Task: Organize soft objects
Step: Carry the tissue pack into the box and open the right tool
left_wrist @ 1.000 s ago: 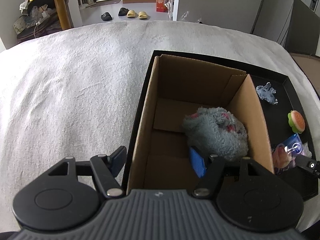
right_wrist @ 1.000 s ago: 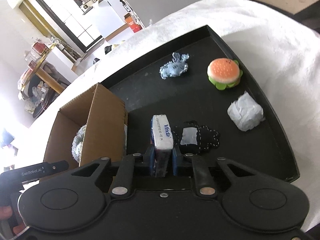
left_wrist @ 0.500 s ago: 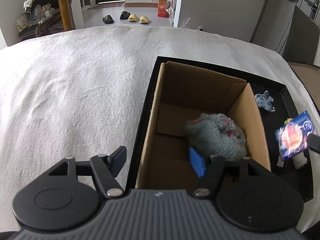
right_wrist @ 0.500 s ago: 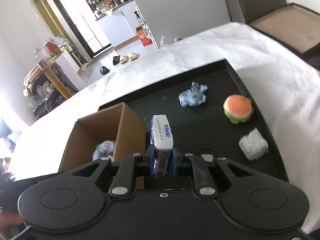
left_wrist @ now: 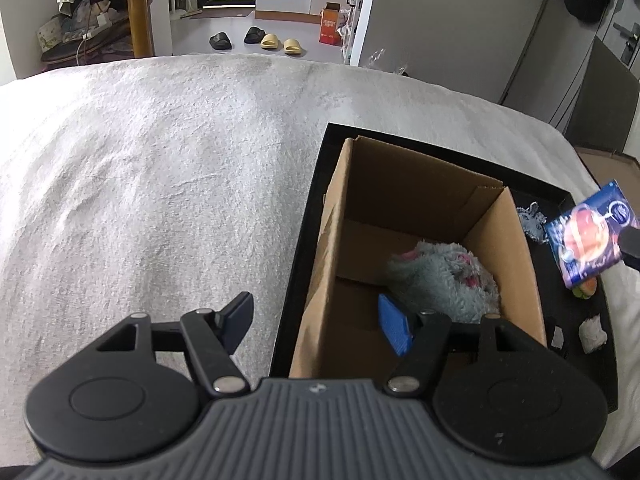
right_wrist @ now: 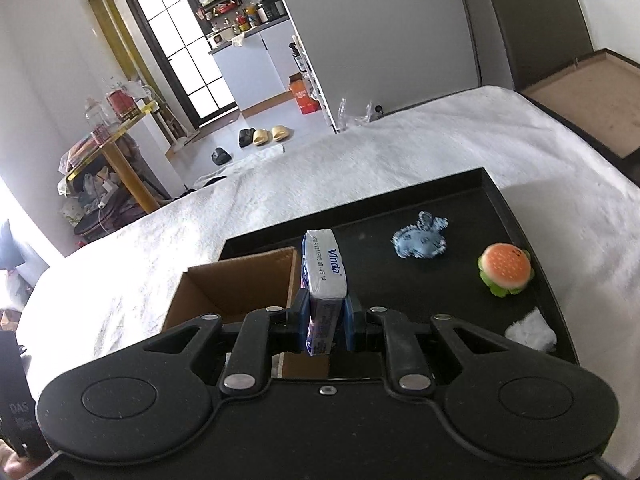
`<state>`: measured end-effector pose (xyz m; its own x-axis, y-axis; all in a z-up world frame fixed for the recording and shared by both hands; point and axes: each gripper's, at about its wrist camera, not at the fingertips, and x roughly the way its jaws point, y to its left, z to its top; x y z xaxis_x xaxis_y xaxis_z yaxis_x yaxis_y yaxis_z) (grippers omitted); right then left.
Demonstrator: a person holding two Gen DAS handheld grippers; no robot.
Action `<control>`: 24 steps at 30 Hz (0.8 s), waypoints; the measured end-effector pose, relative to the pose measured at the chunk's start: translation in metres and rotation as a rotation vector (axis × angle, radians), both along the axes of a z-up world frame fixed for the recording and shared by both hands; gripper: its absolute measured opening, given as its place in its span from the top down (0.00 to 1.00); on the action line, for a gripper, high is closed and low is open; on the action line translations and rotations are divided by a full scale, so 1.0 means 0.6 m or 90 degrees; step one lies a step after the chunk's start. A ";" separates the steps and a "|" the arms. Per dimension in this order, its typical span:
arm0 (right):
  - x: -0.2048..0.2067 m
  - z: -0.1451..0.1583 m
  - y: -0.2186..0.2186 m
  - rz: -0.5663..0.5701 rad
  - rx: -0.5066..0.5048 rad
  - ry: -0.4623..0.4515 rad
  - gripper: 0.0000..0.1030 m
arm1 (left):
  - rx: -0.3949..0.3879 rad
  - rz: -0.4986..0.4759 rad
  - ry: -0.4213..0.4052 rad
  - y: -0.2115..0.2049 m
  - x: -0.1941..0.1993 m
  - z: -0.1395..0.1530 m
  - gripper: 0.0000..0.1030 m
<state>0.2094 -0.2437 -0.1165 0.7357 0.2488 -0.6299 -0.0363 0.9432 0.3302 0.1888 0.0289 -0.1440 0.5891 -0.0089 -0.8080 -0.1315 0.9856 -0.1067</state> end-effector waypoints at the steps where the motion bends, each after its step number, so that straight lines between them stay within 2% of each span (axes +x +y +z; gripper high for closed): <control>1: 0.001 0.003 0.005 0.001 -0.001 -0.003 0.83 | -0.003 0.000 -0.001 0.002 0.000 0.000 0.35; 6: 0.009 0.013 0.028 0.008 0.000 -0.011 0.83 | -0.032 0.007 -0.005 0.014 0.002 0.000 0.37; 10: 0.017 0.017 0.053 0.022 -0.003 -0.011 0.83 | -0.034 0.019 -0.019 0.020 -0.001 0.002 0.41; 18: 0.034 0.003 0.110 0.054 -0.001 0.007 0.83 | -0.073 0.030 -0.015 0.039 0.003 -0.005 0.61; 21: 0.038 -0.005 0.127 0.061 -0.003 0.015 0.83 | -0.080 0.024 -0.013 0.038 0.005 -0.008 0.73; 23: 0.041 -0.008 0.136 0.064 -0.002 0.020 0.83 | -0.090 0.021 -0.004 0.039 0.007 -0.014 0.86; 24: 0.042 -0.009 0.140 0.065 -0.003 0.023 0.83 | -0.096 0.019 -0.002 0.040 0.007 -0.016 0.88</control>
